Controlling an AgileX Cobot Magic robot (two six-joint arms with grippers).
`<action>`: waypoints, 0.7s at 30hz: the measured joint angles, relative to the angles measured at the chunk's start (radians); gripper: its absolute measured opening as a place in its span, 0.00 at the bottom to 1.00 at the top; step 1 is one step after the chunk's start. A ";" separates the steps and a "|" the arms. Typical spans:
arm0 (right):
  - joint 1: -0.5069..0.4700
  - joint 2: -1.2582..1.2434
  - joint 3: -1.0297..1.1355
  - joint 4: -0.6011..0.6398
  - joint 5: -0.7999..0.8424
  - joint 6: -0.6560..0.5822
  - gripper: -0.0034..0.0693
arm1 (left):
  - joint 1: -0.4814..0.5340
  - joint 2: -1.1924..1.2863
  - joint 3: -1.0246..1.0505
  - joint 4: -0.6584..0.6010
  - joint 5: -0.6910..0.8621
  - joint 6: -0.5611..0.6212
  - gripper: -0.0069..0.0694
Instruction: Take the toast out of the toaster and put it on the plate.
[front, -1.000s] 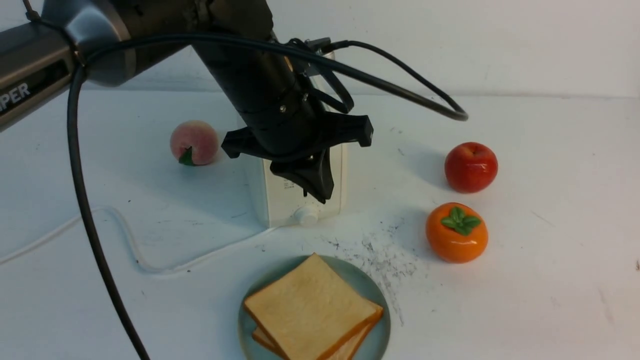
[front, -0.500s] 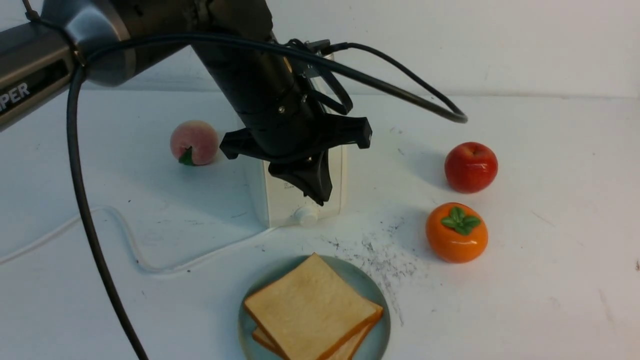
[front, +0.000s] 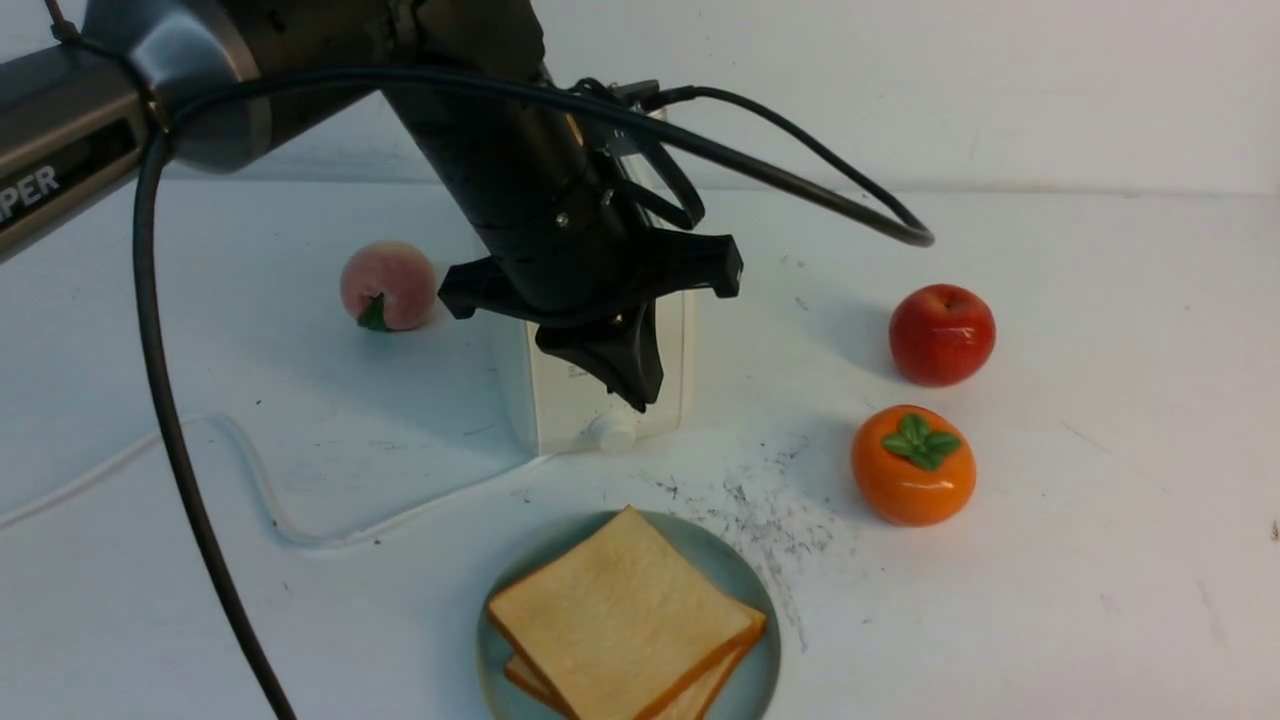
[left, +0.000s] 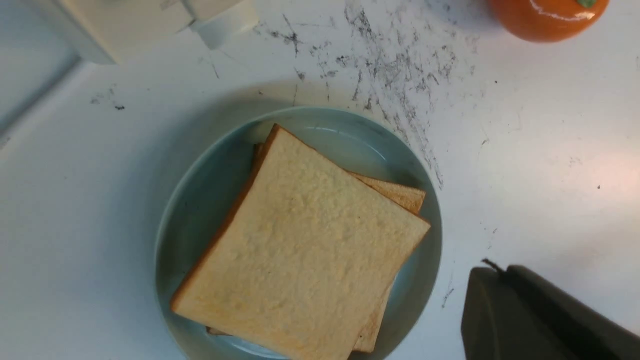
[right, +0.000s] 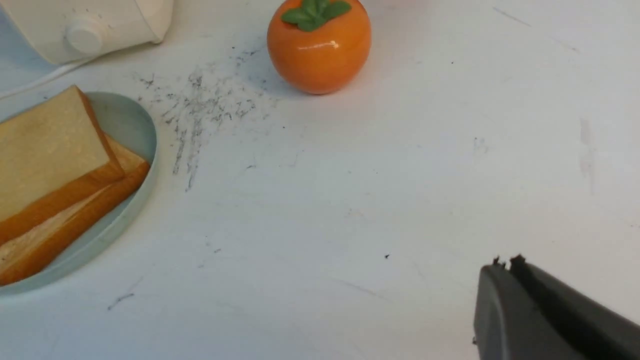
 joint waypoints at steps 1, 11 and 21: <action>0.000 -0.047 0.045 -0.018 -0.016 0.002 0.06 | 0.000 0.000 0.000 0.000 -0.002 0.000 0.07; -0.019 -0.144 0.101 -0.089 -0.082 0.003 0.07 | 0.000 0.001 -0.002 -0.005 -0.033 -0.001 0.07; -0.021 -0.144 0.101 -0.116 -0.082 0.004 0.08 | 0.000 -0.201 0.001 0.054 0.006 -0.010 0.07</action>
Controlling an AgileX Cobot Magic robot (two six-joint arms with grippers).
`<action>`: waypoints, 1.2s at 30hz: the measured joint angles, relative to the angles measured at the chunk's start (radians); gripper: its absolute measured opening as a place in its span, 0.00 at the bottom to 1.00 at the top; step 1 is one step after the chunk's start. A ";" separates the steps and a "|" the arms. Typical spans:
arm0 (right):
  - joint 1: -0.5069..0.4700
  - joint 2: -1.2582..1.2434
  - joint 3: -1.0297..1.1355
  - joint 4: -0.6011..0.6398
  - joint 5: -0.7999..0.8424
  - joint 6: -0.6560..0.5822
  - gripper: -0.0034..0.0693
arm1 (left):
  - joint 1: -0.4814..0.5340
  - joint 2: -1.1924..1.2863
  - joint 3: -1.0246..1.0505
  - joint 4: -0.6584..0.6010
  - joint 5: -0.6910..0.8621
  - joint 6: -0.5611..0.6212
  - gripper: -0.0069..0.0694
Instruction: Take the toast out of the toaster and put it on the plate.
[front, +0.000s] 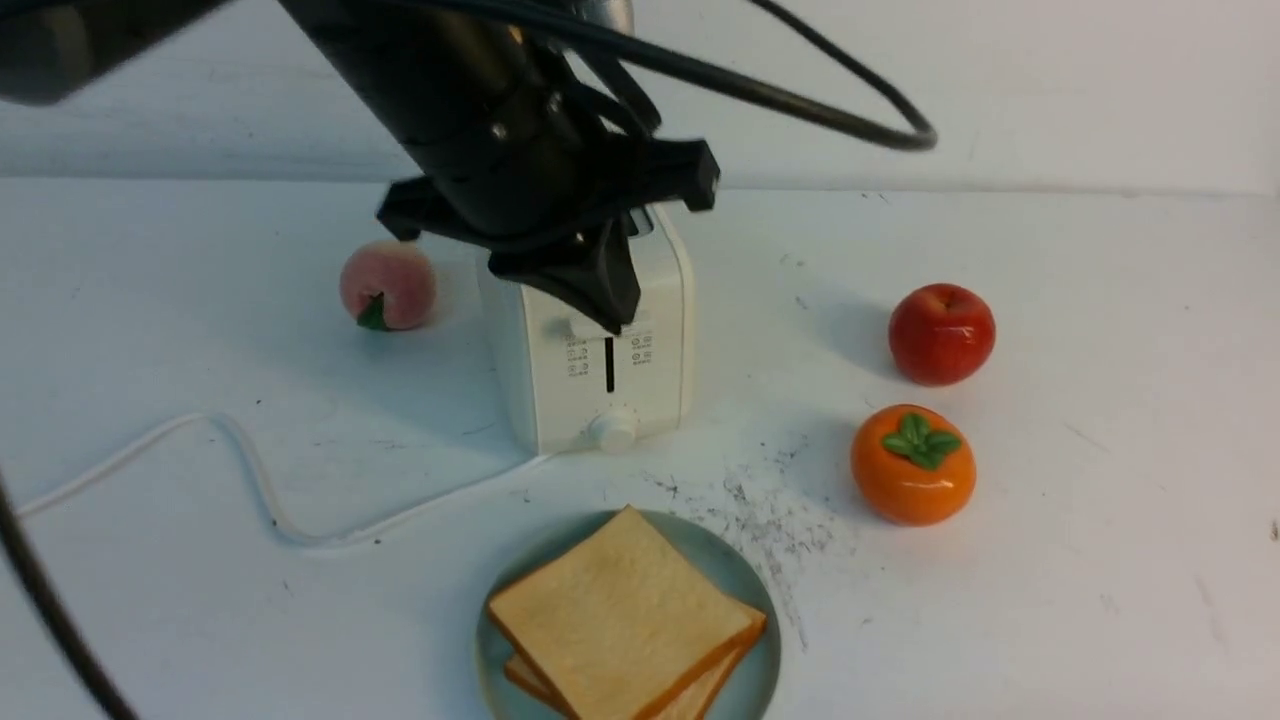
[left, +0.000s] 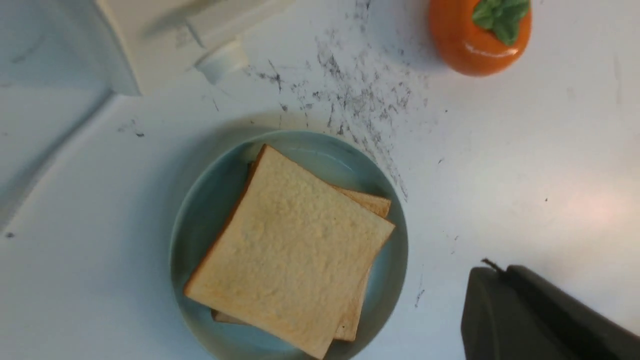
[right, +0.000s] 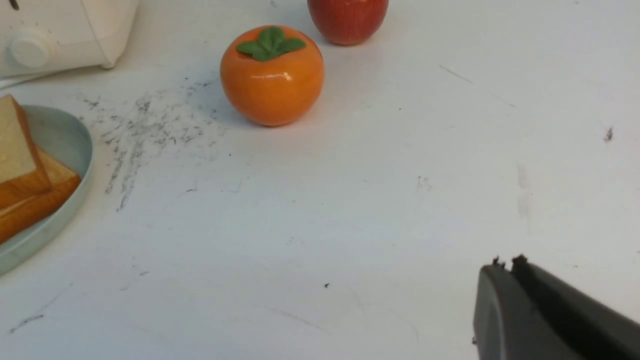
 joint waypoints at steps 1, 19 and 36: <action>0.000 0.000 0.000 -0.001 0.000 0.000 0.08 | 0.000 -0.015 0.000 0.005 0.000 0.002 0.07; 0.000 0.000 0.000 -0.004 0.000 0.000 0.11 | 0.000 -0.839 0.877 -0.020 -0.148 0.013 0.07; 0.000 0.000 0.000 -0.004 0.000 0.001 0.12 | 0.000 -1.299 1.381 -0.151 -0.890 -0.024 0.08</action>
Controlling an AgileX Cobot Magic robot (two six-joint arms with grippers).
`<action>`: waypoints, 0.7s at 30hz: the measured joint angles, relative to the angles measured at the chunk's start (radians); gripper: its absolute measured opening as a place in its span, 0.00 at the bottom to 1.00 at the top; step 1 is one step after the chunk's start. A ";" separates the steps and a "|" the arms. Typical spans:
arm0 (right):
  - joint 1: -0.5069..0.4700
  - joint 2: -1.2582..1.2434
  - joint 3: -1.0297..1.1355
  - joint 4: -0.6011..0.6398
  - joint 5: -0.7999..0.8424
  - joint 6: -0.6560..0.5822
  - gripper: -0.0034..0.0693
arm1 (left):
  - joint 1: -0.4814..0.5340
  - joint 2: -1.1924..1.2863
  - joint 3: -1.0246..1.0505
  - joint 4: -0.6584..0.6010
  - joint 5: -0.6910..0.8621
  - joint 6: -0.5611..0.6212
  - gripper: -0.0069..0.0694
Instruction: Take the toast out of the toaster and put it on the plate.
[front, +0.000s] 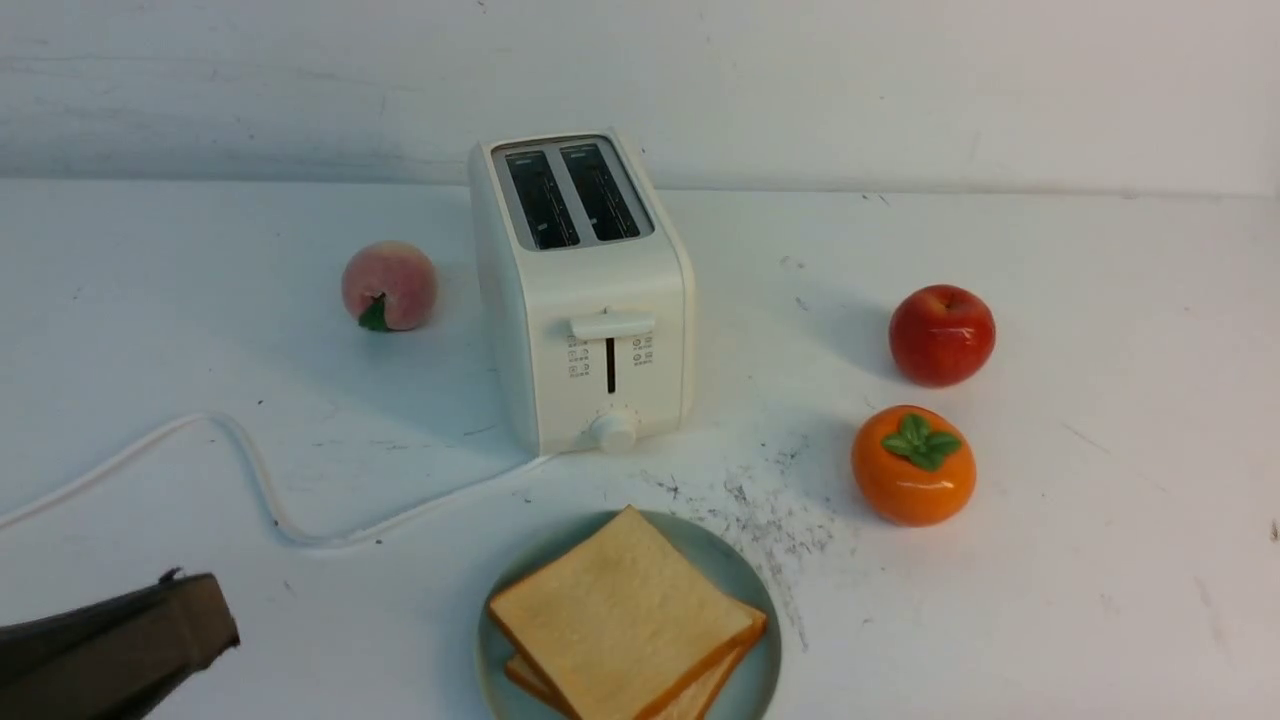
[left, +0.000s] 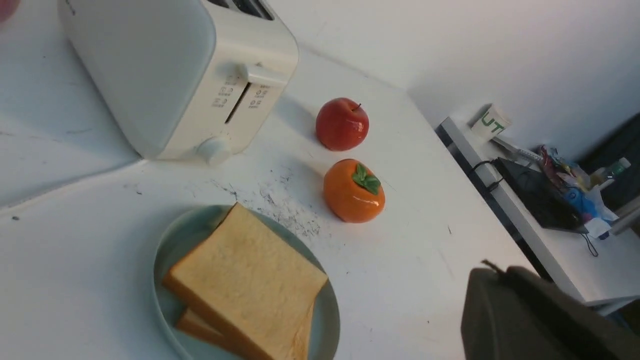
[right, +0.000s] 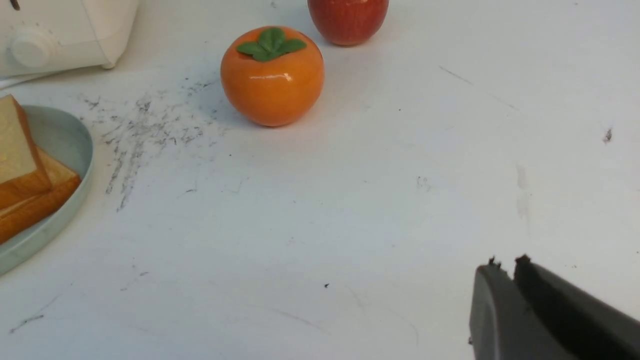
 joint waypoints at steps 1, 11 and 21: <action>0.000 0.000 0.000 0.000 0.000 0.000 0.13 | 0.000 0.000 0.000 0.000 0.002 0.000 0.08; 0.000 0.000 0.000 0.000 0.000 0.000 0.14 | 0.000 0.000 0.001 0.143 0.047 0.093 0.09; 0.000 0.000 0.000 0.000 0.000 0.000 0.15 | 0.070 -0.137 0.162 0.295 0.007 -0.081 0.09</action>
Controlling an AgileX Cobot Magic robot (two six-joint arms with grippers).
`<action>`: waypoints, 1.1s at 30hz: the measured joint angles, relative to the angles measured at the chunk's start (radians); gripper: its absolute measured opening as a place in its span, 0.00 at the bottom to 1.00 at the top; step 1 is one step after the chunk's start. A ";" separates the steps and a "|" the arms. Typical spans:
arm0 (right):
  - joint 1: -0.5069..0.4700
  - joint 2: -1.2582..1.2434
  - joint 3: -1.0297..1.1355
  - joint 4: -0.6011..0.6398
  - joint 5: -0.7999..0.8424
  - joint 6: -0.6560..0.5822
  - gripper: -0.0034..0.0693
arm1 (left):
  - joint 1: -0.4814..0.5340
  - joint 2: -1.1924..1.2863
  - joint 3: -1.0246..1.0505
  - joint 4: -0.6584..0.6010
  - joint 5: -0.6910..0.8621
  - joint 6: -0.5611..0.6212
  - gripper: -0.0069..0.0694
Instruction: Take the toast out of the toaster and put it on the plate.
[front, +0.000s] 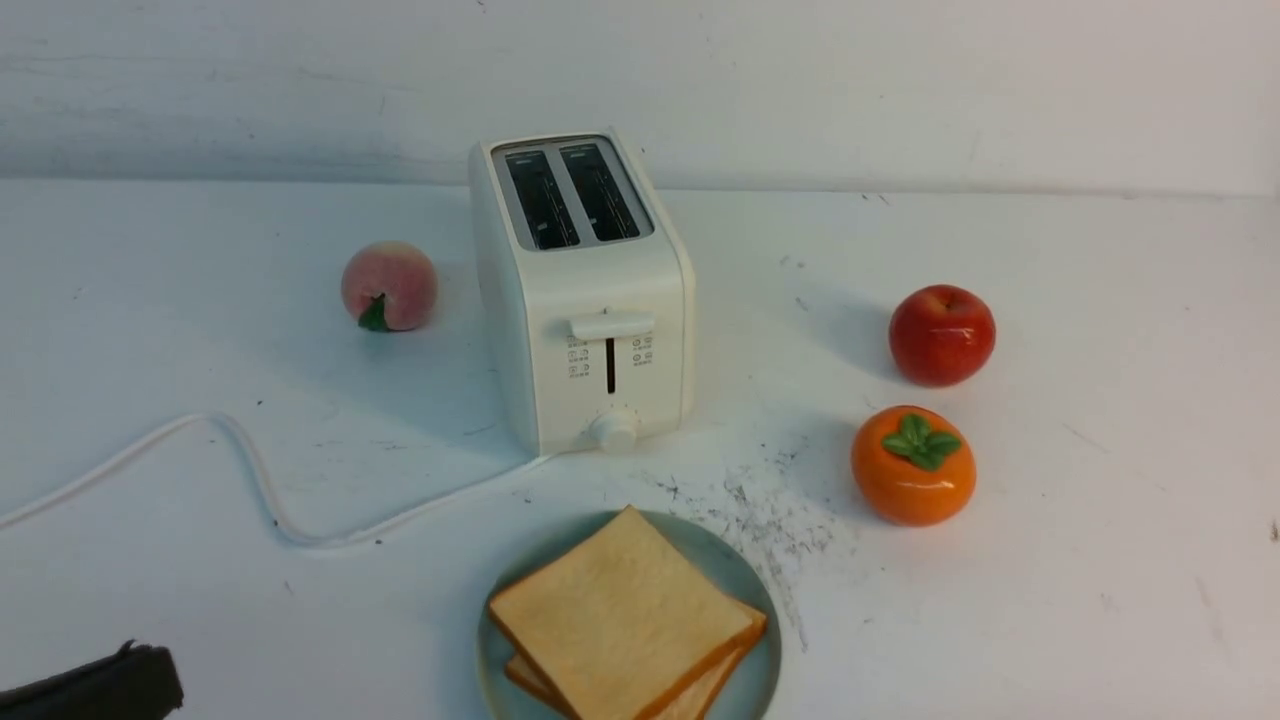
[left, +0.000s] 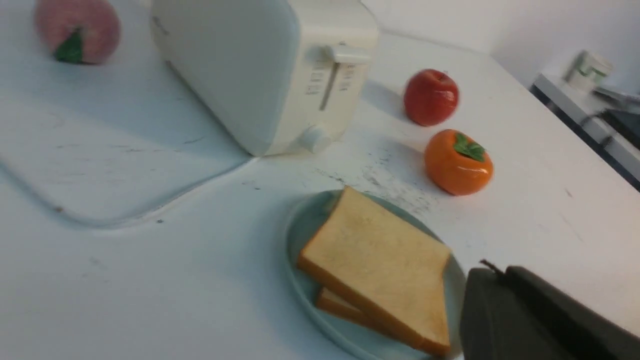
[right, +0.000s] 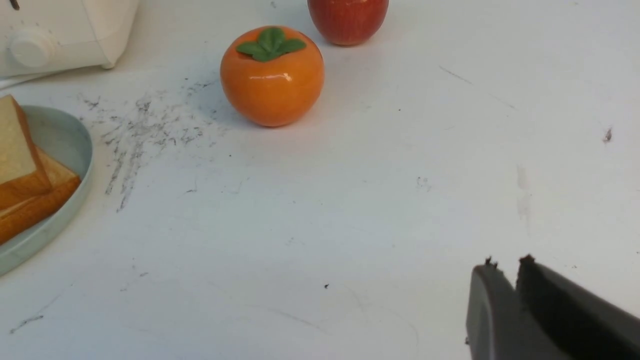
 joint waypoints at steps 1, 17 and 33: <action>0.000 0.000 0.000 0.000 0.000 0.000 0.16 | 0.007 0.000 0.006 0.007 0.000 -0.010 0.09; 0.000 0.000 0.000 0.000 0.000 0.000 0.17 | 0.338 -0.222 0.291 0.162 0.009 -0.169 0.11; 0.000 0.000 0.000 0.000 0.000 0.000 0.19 | 0.338 -0.222 0.292 0.172 0.023 -0.170 0.13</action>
